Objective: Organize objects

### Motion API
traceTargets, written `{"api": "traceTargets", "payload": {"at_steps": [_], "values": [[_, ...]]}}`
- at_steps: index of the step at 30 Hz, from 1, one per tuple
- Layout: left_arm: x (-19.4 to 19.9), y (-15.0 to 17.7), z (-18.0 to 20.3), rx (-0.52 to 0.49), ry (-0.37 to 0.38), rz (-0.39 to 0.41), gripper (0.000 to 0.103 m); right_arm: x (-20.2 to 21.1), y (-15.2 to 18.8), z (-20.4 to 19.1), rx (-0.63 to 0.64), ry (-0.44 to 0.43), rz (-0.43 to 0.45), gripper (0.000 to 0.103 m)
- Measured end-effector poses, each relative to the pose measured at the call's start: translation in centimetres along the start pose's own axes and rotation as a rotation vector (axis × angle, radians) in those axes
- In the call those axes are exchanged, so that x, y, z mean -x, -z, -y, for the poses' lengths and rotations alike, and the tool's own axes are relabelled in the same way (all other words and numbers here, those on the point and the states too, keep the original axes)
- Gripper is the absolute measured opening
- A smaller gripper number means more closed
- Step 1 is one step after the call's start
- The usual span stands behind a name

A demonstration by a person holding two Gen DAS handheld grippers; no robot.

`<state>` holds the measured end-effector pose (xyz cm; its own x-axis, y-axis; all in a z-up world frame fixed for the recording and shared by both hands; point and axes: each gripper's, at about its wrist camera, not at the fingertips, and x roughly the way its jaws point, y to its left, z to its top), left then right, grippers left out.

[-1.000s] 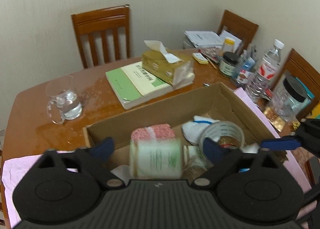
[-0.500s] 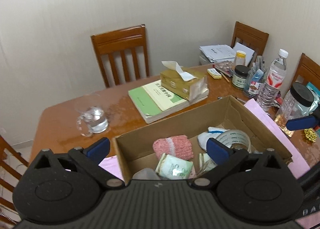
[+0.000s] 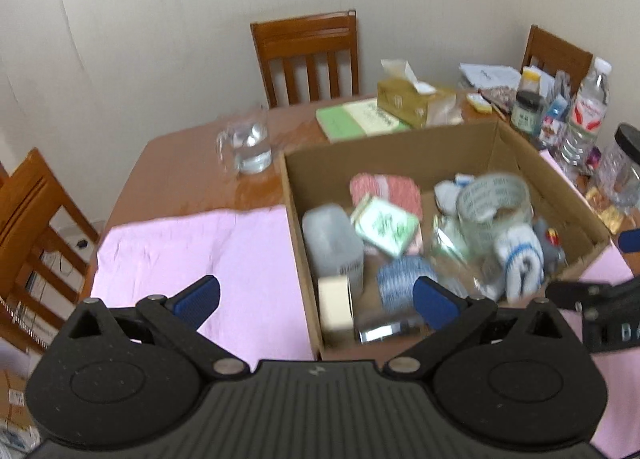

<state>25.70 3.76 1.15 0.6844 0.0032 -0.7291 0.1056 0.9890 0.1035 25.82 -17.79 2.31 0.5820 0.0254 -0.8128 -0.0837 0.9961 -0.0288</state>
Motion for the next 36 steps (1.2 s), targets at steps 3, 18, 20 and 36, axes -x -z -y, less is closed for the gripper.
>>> {"api": "traceTargets", "payload": {"at_steps": [3, 18, 20, 36], "values": [[0.6, 0.8, 0.1, 0.045, 0.001, -0.033, 0.102, 0.1, 0.7, 0.0, -0.029, 0.015, -0.013, 0.103], [3.8, 0.0, 0.9, 0.114, -0.008, -0.093, 0.102, 2.6, 1.0, 0.3, -0.054, 0.029, -0.041, 0.103], [4.0, -0.5, 0.8, 0.121, -0.001, -0.088, 0.102, 3.2, 0.5, 0.6, -0.058, 0.019, -0.032, 0.103], [4.0, -2.9, 1.1, 0.142, -0.015, -0.089, 0.102, 3.8, -2.4, 1.2, -0.028, 0.012, -0.001, 0.103]]}}
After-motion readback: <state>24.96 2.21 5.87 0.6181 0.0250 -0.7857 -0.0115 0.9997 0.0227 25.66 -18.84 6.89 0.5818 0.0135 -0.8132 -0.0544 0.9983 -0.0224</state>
